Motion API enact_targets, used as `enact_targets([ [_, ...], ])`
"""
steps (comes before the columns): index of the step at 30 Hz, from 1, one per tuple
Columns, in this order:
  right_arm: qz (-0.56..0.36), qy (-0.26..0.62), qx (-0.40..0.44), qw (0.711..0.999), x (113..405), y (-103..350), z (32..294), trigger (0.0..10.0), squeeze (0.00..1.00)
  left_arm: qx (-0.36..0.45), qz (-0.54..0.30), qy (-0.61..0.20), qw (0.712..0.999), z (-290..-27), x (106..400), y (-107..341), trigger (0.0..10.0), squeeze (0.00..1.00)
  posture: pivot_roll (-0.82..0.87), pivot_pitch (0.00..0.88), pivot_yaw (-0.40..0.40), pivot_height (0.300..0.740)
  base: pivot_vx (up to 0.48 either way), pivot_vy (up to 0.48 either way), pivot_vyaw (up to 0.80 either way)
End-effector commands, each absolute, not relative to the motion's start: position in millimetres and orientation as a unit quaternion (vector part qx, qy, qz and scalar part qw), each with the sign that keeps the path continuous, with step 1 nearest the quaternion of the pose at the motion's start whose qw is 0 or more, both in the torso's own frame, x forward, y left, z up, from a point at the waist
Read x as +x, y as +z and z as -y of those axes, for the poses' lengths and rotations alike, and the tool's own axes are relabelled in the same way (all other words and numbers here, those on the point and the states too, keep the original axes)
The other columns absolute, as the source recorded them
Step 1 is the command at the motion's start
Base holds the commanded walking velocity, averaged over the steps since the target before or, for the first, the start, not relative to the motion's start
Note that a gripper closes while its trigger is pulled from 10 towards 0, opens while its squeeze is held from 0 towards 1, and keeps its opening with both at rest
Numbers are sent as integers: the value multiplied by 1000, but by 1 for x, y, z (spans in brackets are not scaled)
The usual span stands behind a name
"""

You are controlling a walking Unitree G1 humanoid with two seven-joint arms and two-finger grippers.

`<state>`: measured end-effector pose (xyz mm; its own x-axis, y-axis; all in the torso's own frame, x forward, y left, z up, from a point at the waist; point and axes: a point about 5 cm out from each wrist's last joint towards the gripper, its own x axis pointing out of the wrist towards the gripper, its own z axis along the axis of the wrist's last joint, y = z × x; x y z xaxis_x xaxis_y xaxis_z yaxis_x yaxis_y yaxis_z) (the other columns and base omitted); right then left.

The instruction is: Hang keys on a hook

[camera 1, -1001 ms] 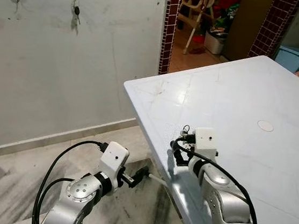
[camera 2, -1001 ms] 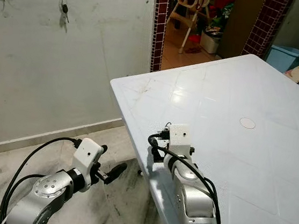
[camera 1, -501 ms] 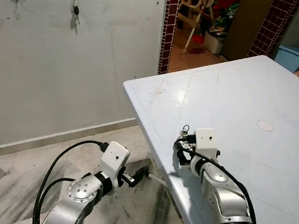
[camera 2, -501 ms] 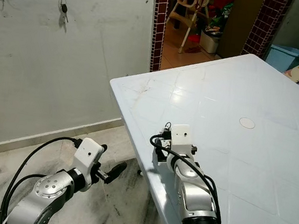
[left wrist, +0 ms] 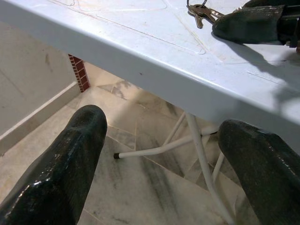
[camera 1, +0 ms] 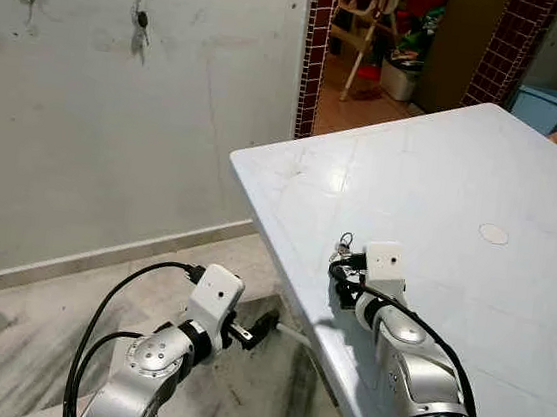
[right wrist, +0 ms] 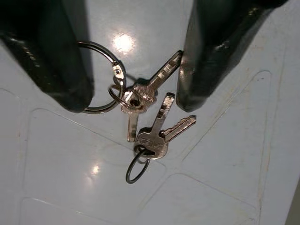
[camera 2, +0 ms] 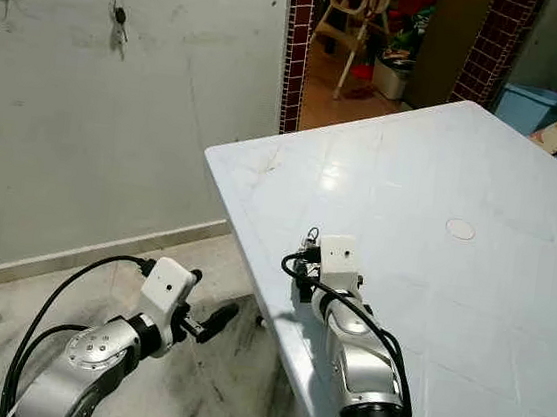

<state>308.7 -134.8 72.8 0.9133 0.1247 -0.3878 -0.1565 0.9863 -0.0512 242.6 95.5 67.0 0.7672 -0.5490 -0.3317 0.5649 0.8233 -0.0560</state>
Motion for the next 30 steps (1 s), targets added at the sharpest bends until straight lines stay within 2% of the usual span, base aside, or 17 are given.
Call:
enact_targets([
  [1,-213,74,-37,974,307,65,136,0,0,30,-161,-298,940,-95,243,70,10000,0,24,0,15,740,0,0,0],
  [21,-188,70,-39,979,308,63,142,0,0,30,-160,-297,941,-94,243,70,10000,0,21,0,14,740,0,0,0],
  [30,-150,74,-58,984,311,69,141,0,0,33,-159,-296,941,-95,245,70,10000,0,26,0,13,740,0,0,0],
])
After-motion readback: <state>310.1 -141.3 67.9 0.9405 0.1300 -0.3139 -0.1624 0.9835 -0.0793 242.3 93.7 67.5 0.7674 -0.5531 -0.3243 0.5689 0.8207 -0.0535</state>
